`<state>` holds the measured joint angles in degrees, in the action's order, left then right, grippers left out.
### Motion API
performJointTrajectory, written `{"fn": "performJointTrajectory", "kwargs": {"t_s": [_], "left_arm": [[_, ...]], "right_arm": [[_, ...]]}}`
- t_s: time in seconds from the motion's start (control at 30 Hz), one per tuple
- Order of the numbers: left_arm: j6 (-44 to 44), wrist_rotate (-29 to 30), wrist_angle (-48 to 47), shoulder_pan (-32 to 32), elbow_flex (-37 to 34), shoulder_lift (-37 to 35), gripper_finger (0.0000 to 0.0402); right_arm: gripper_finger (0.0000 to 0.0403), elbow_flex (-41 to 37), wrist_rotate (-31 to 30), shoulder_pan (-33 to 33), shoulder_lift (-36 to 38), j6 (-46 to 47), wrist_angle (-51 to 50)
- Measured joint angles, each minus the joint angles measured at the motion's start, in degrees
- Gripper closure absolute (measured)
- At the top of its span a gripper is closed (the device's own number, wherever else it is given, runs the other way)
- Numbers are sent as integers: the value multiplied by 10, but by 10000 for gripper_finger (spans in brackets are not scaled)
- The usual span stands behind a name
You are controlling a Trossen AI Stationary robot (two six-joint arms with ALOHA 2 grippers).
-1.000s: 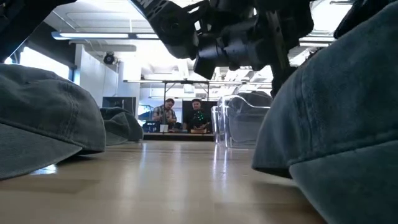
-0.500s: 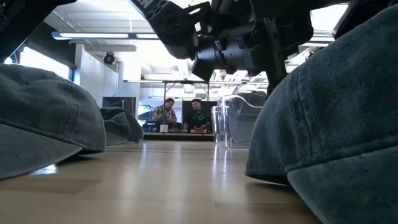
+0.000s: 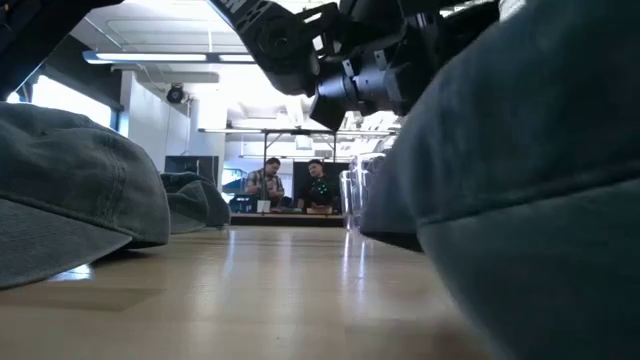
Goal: Pick & Place hat
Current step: Put the bottom black cap into the bottom transparent bin
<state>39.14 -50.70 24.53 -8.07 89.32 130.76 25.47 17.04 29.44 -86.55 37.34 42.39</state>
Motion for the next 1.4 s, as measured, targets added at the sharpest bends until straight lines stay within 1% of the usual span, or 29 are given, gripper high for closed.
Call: {"fn": "performJointTrajectory", "kwargs": {"t_s": [0.07, 0.17, 0.23, 0.33, 0.43, 0.53, 0.6, 0.7, 0.83, 0.97, 1.0, 1.03, 1.1, 1.2, 1.3, 1.33, 1.4], "left_arm": [[2, 0, 11, -3, 0, 0, 95], [1, -8, 32, -12, 0, 0, 95], [-1, -30, 46, -19, 0, 0, 95], [1, -62, 43, -26, 0, -1, 95], [2, -79, 34, -30, 0, -1, 95], [1, -90, 25, -29, 0, -1, 109], [1, -95, 23, -28, 0, -1, 131], [2, -99, 25, -27, 0, -1, 180], [15, -101, 24, -28, 0, -1, 264], [23, -106, 24, -26, 0, -1, 360], [24, -110, 24, -24, 0, -1, 380], [26, -114, 24, -24, 0, -1, 390], [32, -115, 24, -22, 0, -1, 387], [34, -107, 25, -20, 0, -1, 381], [36, -104, 25, -16, 0, -1, 394], [40, -103, 25, -16, 0, -1, 397], [47, -103, 24, -11, 0, -1, 397]], "right_arm": [[377, 8, 0, 0, 0, -1, -3], [393, 15, 1, 0, 0, -12, -3], [397, 15, 1, 0, 0, -13, -6], [392, 14, 1, -1, 0, -1, -9], [399, 14, 6, -1, 0, 1, -11], [395, 14, 14, 0, 9, 23, -25], [396, 14, 19, 0, 22, 29, -47], [399, 14, 29, 1, 47, 28, -75], [388, 14, 30, 2, 67, 27, -86], [376, 14, 34, 2, 73, 26, -87], [370, 14, 37, 2, 73, 26, -88], [362, 14, 45, 2, 73, 26, -89], [336, 14, 62, 2, 73, 27, -96], [281, 14, 67, 4, 72, 24, -123], [225, 14, 68, 8, 64, -4, -130], [211, 14, 68, 10, 60, -15, -130], [199, 14, 65, 14, 56, -26, -130]]}}
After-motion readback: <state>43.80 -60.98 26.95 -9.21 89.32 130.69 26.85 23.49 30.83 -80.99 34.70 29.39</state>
